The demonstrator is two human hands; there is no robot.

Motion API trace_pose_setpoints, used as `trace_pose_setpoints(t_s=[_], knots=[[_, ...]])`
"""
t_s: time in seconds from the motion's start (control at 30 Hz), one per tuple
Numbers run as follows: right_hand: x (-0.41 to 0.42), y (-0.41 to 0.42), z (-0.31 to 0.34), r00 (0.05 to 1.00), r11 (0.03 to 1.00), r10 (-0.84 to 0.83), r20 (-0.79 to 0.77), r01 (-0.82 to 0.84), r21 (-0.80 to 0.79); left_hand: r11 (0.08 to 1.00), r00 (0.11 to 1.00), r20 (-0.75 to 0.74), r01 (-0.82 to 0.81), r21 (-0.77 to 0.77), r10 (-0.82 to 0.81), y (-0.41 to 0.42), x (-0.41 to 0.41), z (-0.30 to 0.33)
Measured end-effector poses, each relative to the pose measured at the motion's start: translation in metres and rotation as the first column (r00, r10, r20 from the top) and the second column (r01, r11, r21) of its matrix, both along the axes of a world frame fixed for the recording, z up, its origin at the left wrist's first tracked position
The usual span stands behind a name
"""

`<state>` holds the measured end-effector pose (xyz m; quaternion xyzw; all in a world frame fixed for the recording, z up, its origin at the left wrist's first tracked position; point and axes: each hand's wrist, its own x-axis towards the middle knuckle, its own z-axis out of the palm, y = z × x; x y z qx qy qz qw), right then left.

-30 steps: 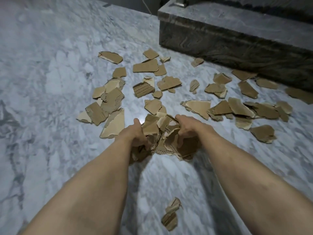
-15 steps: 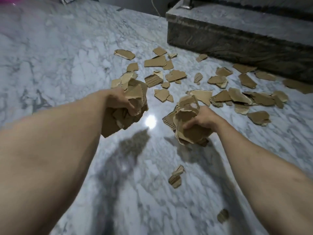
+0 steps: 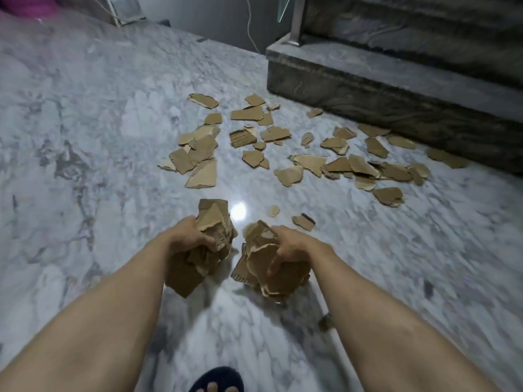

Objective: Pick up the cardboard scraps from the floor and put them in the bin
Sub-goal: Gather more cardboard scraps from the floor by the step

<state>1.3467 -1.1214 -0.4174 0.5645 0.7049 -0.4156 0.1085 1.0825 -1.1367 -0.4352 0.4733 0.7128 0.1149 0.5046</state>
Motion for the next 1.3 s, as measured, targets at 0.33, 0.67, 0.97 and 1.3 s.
trace_pose_setpoints(t_s=[0.33,0.67,0.97,1.3], knots=[[-0.001,-0.029,-0.055,0.999,0.999,-0.031,-0.024,0.032,0.039,0.991,0.987,0.11,-0.125,0.052,0.119,-0.019,0.025,-0.029],[0.063,0.03,-0.043,0.8,0.836,-0.527,-0.287,0.549,-0.006,0.987,0.976,0.187,-0.129,0.098,0.109,0.014,0.037,-0.035],[0.082,0.063,-0.042,0.863,0.862,-0.504,-0.033,0.5,-0.081,0.987,0.978,0.163,0.112,0.115,-0.13,0.082,0.105,-0.038],[0.096,0.041,-0.051,0.691,0.692,-0.719,-0.073,0.702,-0.168,0.949,0.95,-0.008,0.314,0.043,-0.314,0.122,0.144,-0.047]])
